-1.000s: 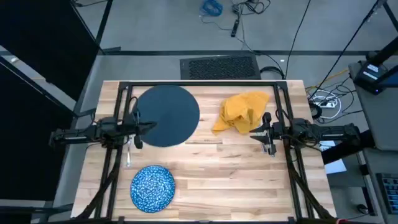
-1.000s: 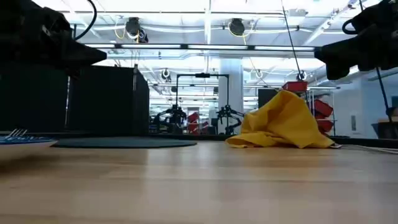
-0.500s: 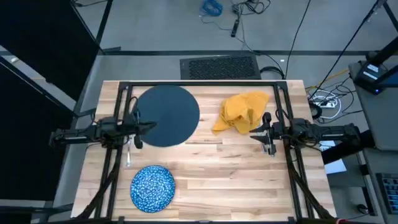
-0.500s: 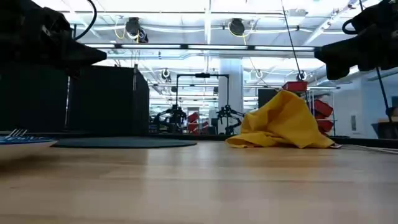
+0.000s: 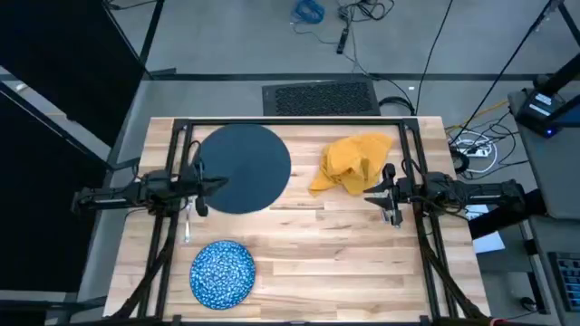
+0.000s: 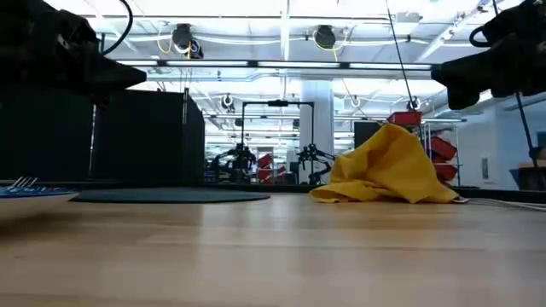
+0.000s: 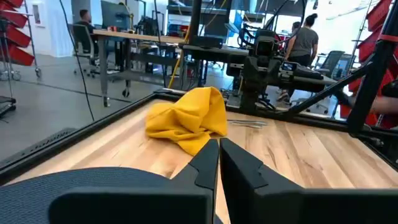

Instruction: Set table place

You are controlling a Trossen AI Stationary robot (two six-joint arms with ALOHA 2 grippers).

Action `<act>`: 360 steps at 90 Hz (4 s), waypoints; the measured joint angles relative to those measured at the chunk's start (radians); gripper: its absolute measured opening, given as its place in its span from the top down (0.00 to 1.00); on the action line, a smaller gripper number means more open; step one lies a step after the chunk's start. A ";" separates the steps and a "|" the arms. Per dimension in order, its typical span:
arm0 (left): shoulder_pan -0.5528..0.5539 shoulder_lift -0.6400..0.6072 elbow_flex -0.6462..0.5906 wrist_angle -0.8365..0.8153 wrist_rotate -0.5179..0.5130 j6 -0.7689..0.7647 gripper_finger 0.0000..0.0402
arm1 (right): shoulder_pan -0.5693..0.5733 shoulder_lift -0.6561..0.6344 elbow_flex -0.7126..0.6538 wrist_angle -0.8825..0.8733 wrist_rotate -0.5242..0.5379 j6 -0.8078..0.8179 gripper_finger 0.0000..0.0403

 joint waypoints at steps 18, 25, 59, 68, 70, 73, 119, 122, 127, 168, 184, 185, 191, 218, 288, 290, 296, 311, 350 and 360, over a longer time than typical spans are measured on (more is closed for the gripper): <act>0.000 0.000 0.000 0.000 0.000 0.000 1.00 | 0.000 0.000 0.000 0.000 0.000 0.000 0.77; 0.000 0.000 0.000 0.000 0.000 0.000 1.00 | 0.000 0.000 0.000 0.000 0.000 0.000 0.77; 0.000 0.000 0.000 0.000 0.000 0.000 1.00 | 0.000 0.000 0.000 0.000 0.000 0.000 0.77; 0.000 0.000 0.000 0.000 0.000 0.000 1.00 | 0.000 0.000 0.000 0.000 0.000 0.000 0.77; 0.000 0.000 0.000 0.000 0.000 0.000 1.00 | 0.000 0.000 0.000 0.000 0.000 0.000 0.77; 0.000 0.000 0.000 0.000 0.000 0.000 1.00 | 0.000 0.000 0.000 0.000 0.000 0.000 0.77; 0.000 0.000 0.000 0.000 0.000 0.000 1.00 | 0.000 0.000 0.000 0.000 0.000 0.000 0.77; 0.000 0.000 0.000 0.000 0.000 0.000 1.00 | 0.000 0.000 0.000 0.000 0.000 0.000 0.77; 0.000 0.000 0.000 0.000 0.000 0.000 1.00 | 0.000 0.000 0.000 0.000 0.000 0.000 0.77; 0.000 0.000 0.000 0.000 0.000 0.000 1.00 | 0.000 0.000 0.000 0.000 0.000 0.000 0.77; 0.000 0.000 0.000 0.000 0.000 0.000 1.00 | 0.000 0.000 0.000 0.000 0.000 0.000 0.77; 0.000 0.000 0.000 0.000 0.000 0.000 1.00 | 0.000 0.000 0.000 0.000 0.000 0.000 0.77; 0.000 0.000 0.000 0.001 0.000 0.013 1.00 | 0.000 0.000 0.000 0.000 0.000 0.000 0.77; 0.000 0.000 0.000 0.394 -0.032 0.080 1.00 | 0.000 0.000 -0.001 0.270 0.010 -0.074 0.77; 0.000 0.057 0.155 0.624 -0.206 0.185 1.00 | -0.002 0.002 0.000 0.818 0.033 -0.138 0.77; 0.000 0.072 0.182 0.613 -0.207 0.184 1.00 | -0.002 0.003 0.000 0.834 0.043 -0.153 0.77; 0.000 0.142 0.272 0.585 -0.218 0.186 1.00 | -0.002 0.002 0.000 0.911 0.129 -0.162 0.77; 0.000 0.370 0.523 0.405 -0.314 0.216 1.00 | -0.002 0.018 0.077 0.819 0.397 -0.160 0.77; 0.069 0.767 0.992 -0.241 -0.528 0.189 1.00 | -0.024 0.570 0.559 0.284 0.658 -0.145 0.77; 0.118 0.807 0.998 -0.408 -0.546 0.103 1.00 | -0.051 0.746 0.630 0.260 0.651 -0.132 0.77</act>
